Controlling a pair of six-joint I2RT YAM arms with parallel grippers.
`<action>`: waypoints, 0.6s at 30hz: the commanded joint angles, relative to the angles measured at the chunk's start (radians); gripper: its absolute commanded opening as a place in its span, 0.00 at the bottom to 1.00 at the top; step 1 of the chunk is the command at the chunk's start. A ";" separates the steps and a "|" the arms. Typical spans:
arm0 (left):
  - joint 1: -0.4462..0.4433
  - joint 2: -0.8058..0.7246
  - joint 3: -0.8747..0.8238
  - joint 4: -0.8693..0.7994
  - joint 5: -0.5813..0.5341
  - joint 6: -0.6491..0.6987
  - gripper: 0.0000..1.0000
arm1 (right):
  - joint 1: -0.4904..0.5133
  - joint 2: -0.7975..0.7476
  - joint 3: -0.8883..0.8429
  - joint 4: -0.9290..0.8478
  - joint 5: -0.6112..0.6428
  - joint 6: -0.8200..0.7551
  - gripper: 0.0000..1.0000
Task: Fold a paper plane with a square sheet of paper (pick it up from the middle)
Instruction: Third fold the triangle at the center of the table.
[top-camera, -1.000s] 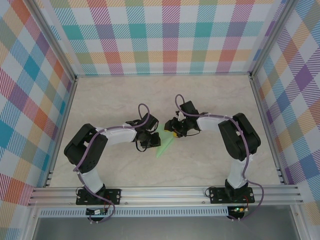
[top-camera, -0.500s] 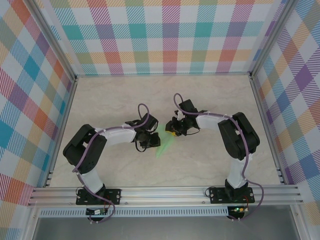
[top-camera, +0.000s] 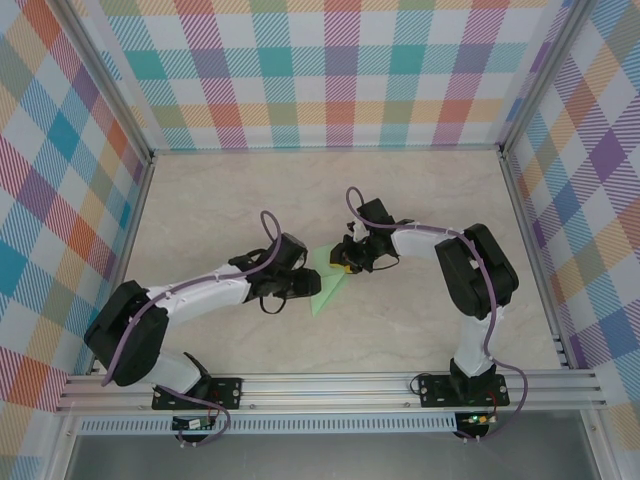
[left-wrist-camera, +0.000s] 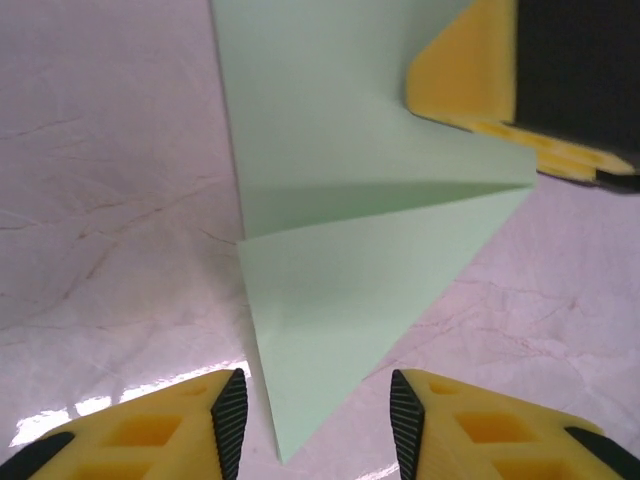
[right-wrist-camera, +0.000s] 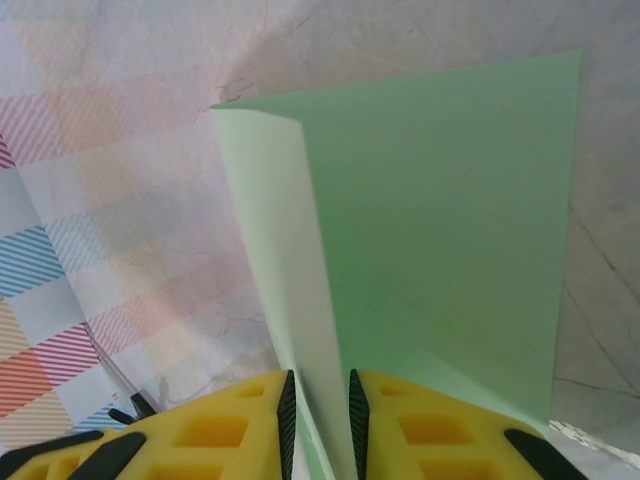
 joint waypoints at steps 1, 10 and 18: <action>-0.091 0.000 0.030 -0.059 -0.147 -0.020 0.48 | -0.006 -0.006 0.026 -0.023 -0.034 -0.026 0.25; -0.228 0.155 0.137 -0.105 -0.392 -0.044 0.55 | -0.007 -0.034 0.043 -0.034 -0.067 -0.031 0.29; -0.282 0.246 0.181 -0.128 -0.491 -0.065 0.55 | -0.010 -0.042 0.052 -0.036 -0.083 -0.019 0.29</action>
